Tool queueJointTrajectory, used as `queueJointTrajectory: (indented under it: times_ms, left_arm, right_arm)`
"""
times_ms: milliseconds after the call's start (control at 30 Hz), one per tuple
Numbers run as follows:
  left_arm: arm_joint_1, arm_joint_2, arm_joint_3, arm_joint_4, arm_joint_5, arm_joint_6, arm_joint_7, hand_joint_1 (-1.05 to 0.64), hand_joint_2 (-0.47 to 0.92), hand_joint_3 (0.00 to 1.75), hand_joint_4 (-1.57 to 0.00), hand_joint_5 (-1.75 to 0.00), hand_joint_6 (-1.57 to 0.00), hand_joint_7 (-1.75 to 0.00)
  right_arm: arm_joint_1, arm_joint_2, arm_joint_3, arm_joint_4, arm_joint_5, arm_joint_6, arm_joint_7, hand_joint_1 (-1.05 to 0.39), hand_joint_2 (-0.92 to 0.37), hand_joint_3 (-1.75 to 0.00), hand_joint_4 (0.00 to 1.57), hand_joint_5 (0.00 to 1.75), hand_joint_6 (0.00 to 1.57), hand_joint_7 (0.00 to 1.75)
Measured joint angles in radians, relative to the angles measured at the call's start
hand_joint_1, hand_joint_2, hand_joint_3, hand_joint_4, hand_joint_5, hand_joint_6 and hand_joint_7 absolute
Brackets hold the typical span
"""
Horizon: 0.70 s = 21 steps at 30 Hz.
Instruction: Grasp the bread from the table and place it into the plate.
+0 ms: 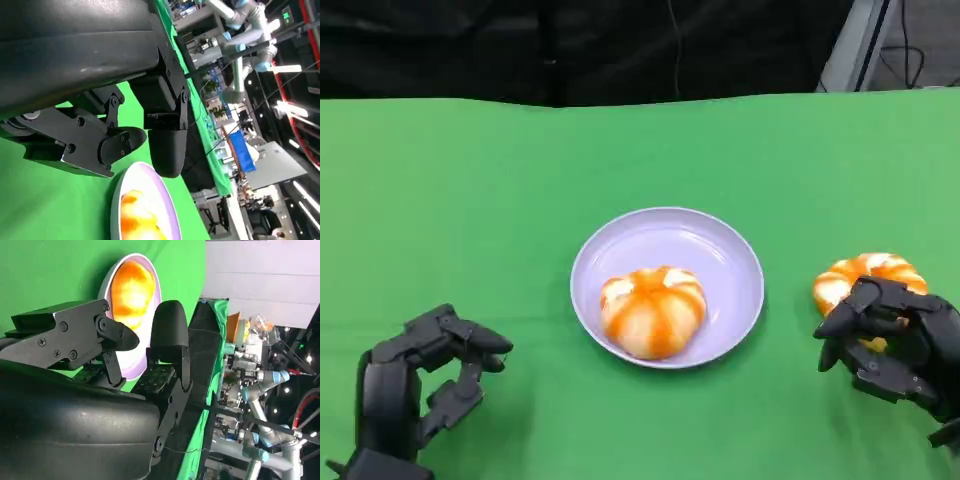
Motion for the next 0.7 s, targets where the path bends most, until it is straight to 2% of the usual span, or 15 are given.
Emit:
queueJointTrajectory:
  times_ms: [700]
  left_arm:
    - [0.005,-0.001,-0.005,-0.003,-0.023,-0.016,0.004,-0.02,0.75,0.77,-0.89,-1.36,-0.96,-1.14]
  right_arm:
    - [0.0,0.0,0.0,-0.001,0.006,0.011,0.004,0.08,-0.86,-0.63,0.82,1.45,0.87,1.04]
